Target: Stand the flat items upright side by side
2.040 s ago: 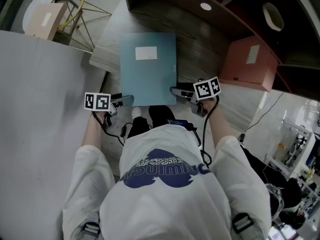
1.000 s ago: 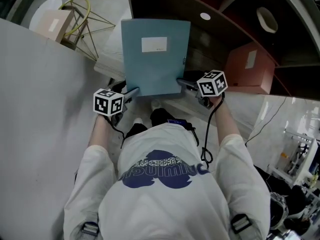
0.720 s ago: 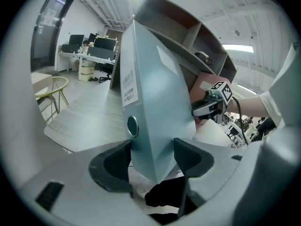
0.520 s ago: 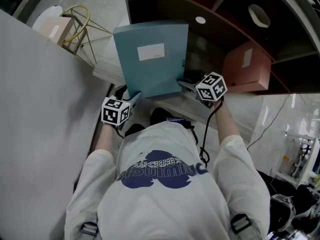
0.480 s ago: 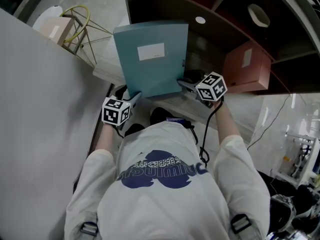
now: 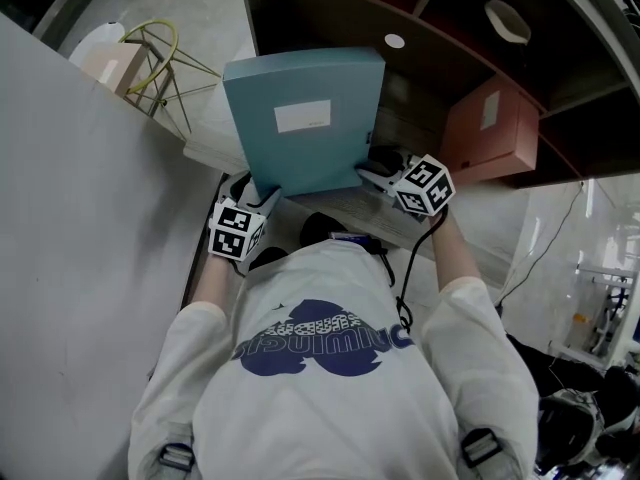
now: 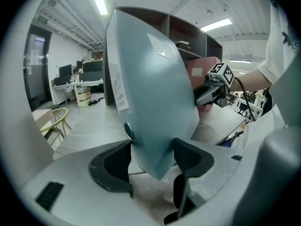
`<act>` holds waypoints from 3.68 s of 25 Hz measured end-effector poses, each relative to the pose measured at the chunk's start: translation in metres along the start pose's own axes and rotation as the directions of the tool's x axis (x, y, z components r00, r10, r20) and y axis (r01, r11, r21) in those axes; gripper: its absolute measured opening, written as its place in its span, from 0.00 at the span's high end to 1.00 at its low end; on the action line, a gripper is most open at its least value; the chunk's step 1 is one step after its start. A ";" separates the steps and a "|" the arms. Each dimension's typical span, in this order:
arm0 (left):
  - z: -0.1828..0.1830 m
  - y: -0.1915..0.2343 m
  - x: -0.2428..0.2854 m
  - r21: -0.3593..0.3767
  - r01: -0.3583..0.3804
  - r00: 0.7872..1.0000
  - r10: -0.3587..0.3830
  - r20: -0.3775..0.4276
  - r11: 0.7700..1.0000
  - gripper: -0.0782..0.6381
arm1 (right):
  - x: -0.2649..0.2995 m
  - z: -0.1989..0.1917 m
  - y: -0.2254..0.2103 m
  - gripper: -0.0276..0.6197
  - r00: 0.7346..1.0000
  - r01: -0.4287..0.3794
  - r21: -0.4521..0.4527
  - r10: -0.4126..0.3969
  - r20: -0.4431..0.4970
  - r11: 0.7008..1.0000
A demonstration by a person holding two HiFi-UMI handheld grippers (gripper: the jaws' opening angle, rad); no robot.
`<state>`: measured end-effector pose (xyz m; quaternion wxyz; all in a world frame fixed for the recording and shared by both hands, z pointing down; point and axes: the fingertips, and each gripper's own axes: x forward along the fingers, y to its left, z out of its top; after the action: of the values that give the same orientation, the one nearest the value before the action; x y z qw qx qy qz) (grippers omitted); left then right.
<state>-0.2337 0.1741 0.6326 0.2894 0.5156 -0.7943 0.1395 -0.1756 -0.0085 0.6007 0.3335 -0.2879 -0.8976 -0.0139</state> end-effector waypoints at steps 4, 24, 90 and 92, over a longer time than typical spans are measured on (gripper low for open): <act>0.004 0.001 0.002 0.078 0.008 1.000 -0.007 -0.002 0.997 0.48 | -0.007 -0.005 0.004 0.73 1.000 0.009 -0.026 -0.009 -0.009 1.000; 0.001 0.008 0.008 0.286 0.074 0.997 -0.064 -0.042 0.955 0.48 | -0.015 -0.013 0.025 0.76 0.995 0.059 -0.127 -0.068 -0.073 0.990; 0.037 0.009 -0.031 0.375 0.144 0.989 -0.118 -0.090 0.916 0.51 | -0.055 0.058 0.047 0.53 0.986 -0.120 -0.140 0.101 -0.132 0.983; 0.044 0.011 -0.035 0.385 0.143 0.989 -0.119 -0.084 0.912 0.51 | -0.055 0.059 0.044 0.53 0.985 -0.126 -0.149 0.106 -0.136 0.981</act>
<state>-0.2465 0.1818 0.5770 0.2128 0.6106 -0.7053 0.2904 -0.1536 0.0136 0.5143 0.3666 -0.3637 -0.8522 -0.0834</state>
